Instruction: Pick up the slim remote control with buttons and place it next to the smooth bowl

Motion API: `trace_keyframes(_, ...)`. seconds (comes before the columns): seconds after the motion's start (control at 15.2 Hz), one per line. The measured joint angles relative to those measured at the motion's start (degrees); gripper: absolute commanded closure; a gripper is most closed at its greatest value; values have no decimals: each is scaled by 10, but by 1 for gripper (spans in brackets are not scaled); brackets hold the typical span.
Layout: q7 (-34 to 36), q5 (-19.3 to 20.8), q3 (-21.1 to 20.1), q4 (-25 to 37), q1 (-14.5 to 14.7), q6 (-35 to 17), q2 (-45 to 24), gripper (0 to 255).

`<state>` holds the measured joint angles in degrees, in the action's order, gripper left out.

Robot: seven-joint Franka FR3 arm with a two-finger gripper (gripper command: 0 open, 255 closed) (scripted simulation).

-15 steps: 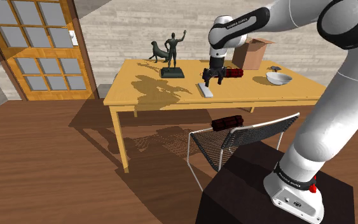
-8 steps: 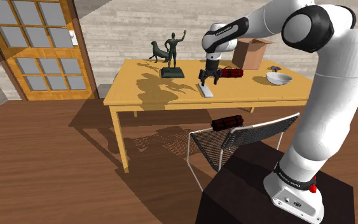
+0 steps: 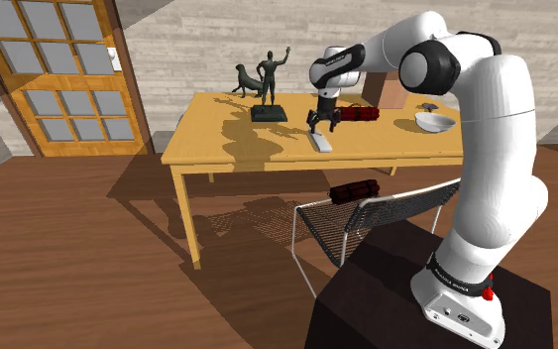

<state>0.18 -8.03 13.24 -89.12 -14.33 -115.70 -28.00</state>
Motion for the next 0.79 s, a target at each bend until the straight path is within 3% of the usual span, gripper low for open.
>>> trace_keyframes(0.79,-3,-9,-4,-6,-4,-40,-33,0)
